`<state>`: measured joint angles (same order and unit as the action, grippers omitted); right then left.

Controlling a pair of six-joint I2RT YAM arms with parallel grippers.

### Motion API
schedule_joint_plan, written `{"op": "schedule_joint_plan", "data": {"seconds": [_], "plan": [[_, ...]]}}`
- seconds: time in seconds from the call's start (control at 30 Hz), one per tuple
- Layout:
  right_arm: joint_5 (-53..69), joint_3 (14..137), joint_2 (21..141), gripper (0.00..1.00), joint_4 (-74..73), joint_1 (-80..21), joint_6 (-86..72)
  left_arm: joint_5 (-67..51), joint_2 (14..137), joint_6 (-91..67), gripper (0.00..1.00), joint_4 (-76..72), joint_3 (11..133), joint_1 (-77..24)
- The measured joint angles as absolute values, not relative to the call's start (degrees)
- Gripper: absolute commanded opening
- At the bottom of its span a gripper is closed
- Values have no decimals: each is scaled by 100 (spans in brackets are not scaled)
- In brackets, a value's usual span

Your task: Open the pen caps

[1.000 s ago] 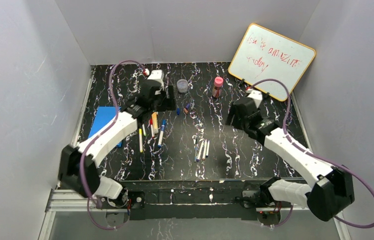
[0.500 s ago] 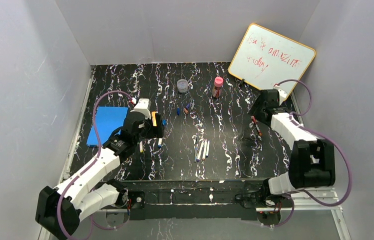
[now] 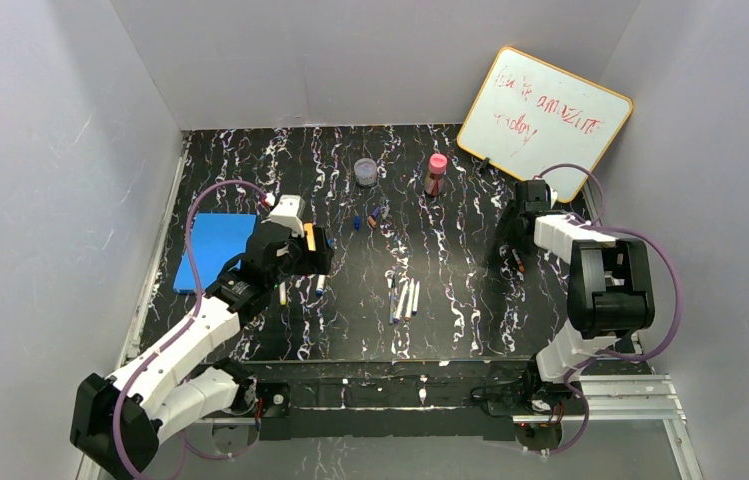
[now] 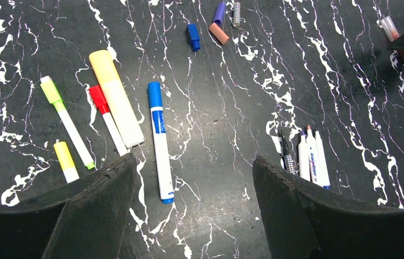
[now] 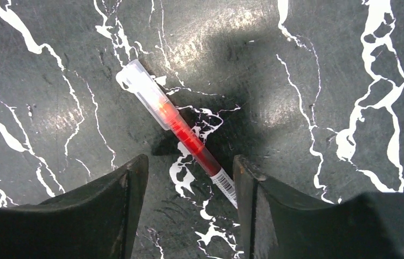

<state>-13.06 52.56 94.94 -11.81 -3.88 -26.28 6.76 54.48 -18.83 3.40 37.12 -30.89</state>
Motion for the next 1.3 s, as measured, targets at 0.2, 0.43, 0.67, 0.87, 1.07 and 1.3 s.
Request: {"op": "schedule_joint_plan", "data": {"seconds": [0.2,0.43,0.67,0.87,1.07,1.3], "plan": [[-1306,5384,9638,25,-1232,-370,-2650,659,5437,-1883,75,338,3712,-3098],[-1332,5487,9717,28,-1339,-377,-2707,657,5430,-1885,75,322,3712,-3098],[-1334,5760,9900,17,-1623,-392,-2700,655,5408,-1883,74,320,3712,-3098],[-1306,5826,9948,1,-1660,-395,-2679,657,5404,-1883,74,322,3712,-3098],[-1164,5787,9699,1,-1914,-591,-2740,668,5376,-1883,73,320,3712,-3105],[-615,5349,7535,1,-1955,-1575,-2851,792,5341,-1885,75,301,3710,-3116]]}}
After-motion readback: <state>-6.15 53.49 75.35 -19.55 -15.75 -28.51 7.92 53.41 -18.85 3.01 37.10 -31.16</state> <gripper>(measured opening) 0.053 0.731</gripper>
